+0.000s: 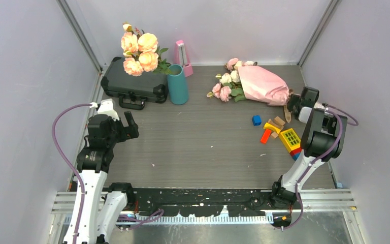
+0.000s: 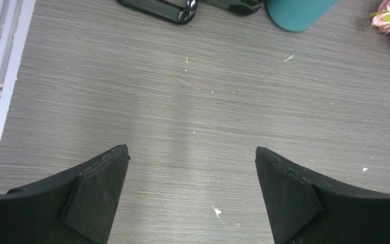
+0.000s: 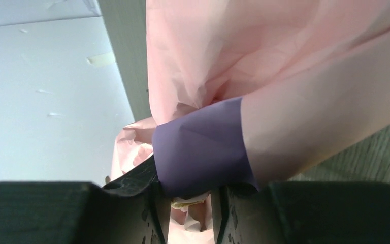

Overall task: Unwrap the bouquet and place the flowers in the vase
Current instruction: Pick up the fake flower at the center of the board.

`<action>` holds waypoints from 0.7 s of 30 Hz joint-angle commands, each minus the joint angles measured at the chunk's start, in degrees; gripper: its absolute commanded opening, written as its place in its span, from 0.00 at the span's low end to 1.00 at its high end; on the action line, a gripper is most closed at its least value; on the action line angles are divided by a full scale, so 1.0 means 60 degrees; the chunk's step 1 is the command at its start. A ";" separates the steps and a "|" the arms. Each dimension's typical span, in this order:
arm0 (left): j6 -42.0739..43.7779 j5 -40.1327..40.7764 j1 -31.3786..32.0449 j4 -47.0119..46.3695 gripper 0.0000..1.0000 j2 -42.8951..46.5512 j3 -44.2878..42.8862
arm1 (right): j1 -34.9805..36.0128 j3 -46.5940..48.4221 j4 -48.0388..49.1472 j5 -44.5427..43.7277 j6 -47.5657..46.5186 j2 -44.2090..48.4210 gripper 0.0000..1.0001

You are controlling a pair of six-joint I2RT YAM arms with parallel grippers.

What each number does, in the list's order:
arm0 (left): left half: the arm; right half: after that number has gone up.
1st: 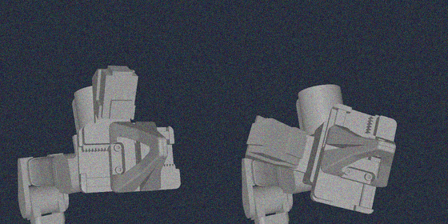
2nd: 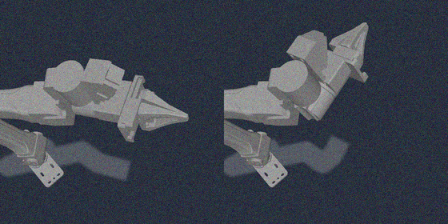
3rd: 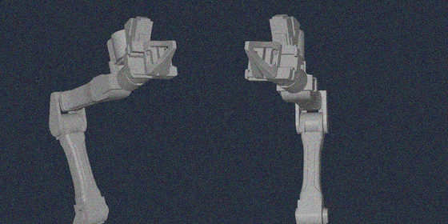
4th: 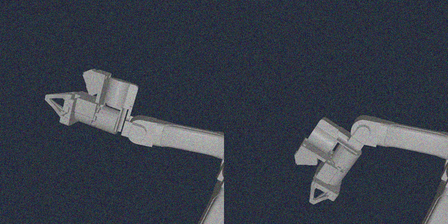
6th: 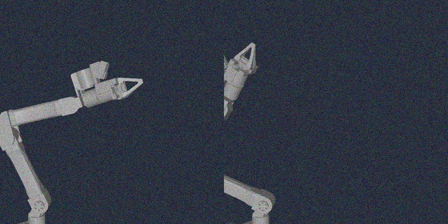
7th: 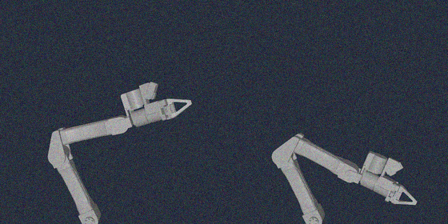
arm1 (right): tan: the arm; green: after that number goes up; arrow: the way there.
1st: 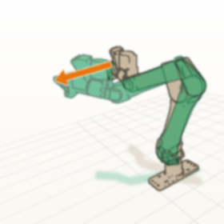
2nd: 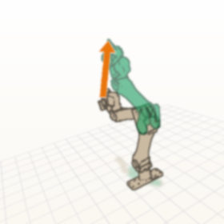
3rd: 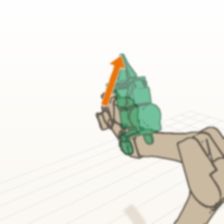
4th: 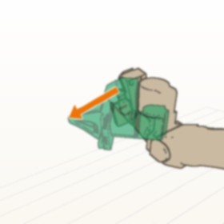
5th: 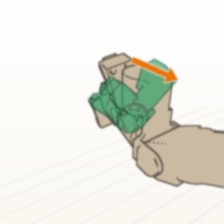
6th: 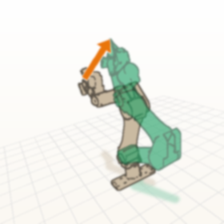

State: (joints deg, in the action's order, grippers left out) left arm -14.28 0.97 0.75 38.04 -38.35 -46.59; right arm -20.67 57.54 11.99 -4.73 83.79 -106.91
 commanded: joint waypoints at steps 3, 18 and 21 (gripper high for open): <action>0.0182 0.0018 0.0035 -0.0170 0.98 0.0189 -0.0162 | 0.0040 -0.0191 0.0552 -0.0554 -0.0235 0.1519 0.16; 0.0096 -0.0398 0.0035 -0.0272 0.99 0.0274 -0.0145 | 0.0299 -0.1342 0.1014 -0.0758 -0.0069 0.3215 0.00; 0.0082 -0.0460 0.0035 -0.0291 0.99 0.0250 -0.0145 | 0.0711 -0.1974 0.0784 -0.1277 -0.0016 0.3913 0.00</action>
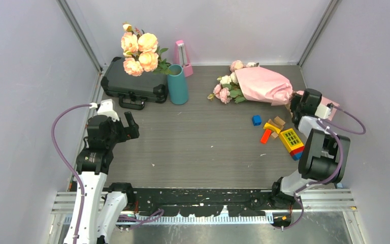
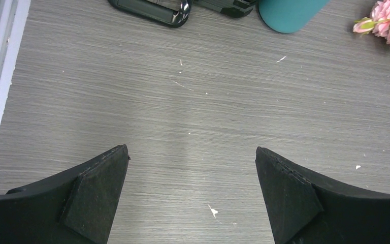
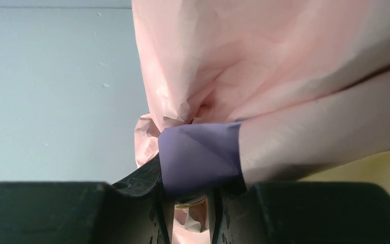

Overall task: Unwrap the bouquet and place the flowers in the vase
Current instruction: Pick up the fake flower at the center of the board.

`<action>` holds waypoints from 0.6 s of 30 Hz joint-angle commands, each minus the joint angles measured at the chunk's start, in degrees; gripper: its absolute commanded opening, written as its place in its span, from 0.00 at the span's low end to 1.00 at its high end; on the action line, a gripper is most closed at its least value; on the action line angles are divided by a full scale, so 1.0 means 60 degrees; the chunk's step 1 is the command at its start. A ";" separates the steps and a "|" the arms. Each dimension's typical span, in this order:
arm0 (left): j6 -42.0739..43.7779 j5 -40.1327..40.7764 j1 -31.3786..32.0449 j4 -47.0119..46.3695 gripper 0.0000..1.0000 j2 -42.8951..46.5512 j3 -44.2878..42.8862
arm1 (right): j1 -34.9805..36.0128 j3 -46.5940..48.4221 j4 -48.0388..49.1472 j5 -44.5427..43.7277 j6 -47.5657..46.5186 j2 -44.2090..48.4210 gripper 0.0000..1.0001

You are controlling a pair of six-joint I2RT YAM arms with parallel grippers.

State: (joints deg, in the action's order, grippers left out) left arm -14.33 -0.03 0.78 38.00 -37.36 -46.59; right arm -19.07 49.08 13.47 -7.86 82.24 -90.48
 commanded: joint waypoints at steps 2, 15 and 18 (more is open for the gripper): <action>0.0088 -0.0337 0.0032 -0.0298 0.99 0.0085 -0.0145 | 0.0810 -0.1138 0.0405 -0.1195 0.0395 0.1608 0.00; 0.0130 -0.0669 0.0134 -0.0358 0.99 0.0125 -0.0128 | 0.3044 -0.3301 0.0020 -0.2359 0.1177 0.3129 0.38; 0.0132 -0.0691 0.0149 -0.0356 0.99 0.0143 -0.0117 | 0.3039 -0.3557 -0.0742 -0.2020 0.0503 0.3753 0.65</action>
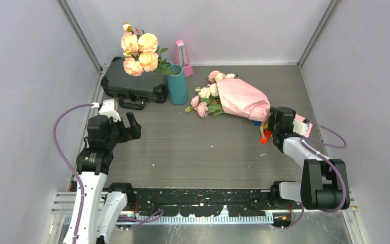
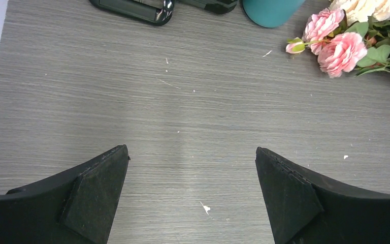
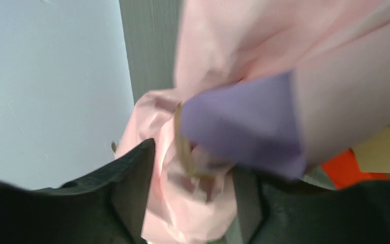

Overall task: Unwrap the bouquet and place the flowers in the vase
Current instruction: Pick up the fake flower at the center of the board.

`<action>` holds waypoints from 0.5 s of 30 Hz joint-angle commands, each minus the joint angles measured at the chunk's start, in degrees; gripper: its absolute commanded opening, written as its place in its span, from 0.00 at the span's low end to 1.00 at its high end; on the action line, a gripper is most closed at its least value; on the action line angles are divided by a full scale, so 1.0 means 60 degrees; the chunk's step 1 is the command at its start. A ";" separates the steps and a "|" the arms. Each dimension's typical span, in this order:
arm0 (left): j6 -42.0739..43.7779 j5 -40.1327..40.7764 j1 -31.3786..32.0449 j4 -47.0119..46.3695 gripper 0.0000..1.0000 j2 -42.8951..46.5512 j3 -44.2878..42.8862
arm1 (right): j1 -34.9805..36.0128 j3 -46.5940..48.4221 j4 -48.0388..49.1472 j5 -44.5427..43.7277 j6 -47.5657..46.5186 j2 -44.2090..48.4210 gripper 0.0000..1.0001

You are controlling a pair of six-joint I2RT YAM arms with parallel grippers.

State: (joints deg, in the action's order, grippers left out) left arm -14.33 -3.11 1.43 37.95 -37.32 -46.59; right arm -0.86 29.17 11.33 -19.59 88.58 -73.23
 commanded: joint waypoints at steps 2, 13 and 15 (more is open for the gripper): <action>0.0132 -0.0184 0.0053 -0.0364 0.99 0.0154 -0.0116 | 0.0004 -0.0350 -0.1095 0.0289 -0.1185 0.1616 0.71; 0.0132 -0.0239 0.0246 -0.0368 0.99 0.0118 -0.0116 | -0.0026 0.1182 -0.5568 0.0912 -0.7221 0.5007 0.95; 0.0132 -0.0242 0.0283 -0.0358 0.99 0.0138 -0.0116 | -0.0050 0.1968 -0.5932 0.0893 -0.8114 0.4252 0.97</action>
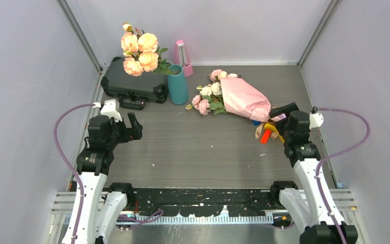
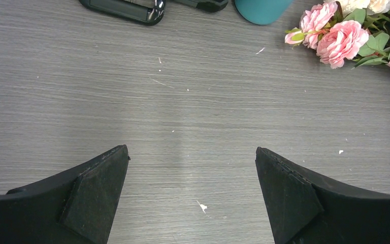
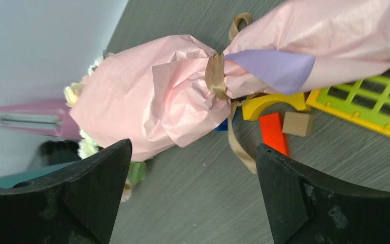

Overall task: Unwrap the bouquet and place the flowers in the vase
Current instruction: Pick up the fake flower at the center of the board.

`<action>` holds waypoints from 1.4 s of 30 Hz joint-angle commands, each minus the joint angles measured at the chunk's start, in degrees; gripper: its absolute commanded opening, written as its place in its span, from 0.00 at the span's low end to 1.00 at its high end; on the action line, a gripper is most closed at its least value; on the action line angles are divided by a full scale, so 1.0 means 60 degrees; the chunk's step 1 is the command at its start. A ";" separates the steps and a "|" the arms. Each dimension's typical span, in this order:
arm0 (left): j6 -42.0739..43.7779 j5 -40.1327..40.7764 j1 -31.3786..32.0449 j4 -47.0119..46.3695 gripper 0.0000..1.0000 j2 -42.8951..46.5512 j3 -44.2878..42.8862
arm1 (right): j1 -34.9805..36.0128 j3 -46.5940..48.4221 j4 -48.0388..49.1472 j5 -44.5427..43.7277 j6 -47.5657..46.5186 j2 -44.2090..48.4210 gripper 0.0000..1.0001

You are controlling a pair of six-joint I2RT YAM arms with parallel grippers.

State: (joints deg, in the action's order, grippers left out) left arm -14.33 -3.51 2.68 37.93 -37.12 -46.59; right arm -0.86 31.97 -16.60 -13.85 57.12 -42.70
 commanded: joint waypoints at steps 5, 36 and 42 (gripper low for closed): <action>0.0143 -0.0108 0.0218 -0.0360 0.99 0.0158 -0.0087 | -0.0072 0.3348 -0.2074 0.0009 -0.4574 -0.3340 0.98; 0.0198 -0.0047 0.0902 -0.0365 0.98 -0.0202 -0.0115 | 0.0144 0.5225 -0.2194 0.0233 -1.4038 -0.6646 0.99; 0.0220 0.0132 0.0908 -0.0367 0.98 -0.0101 -0.0087 | 0.0144 0.5569 -0.2114 0.1007 -1.4914 -0.7820 0.99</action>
State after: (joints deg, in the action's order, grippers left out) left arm -14.26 -3.51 7.88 37.91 -38.41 -46.59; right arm -0.32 63.22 -31.03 -12.27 -26.44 -86.91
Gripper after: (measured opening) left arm 0.984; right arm 0.991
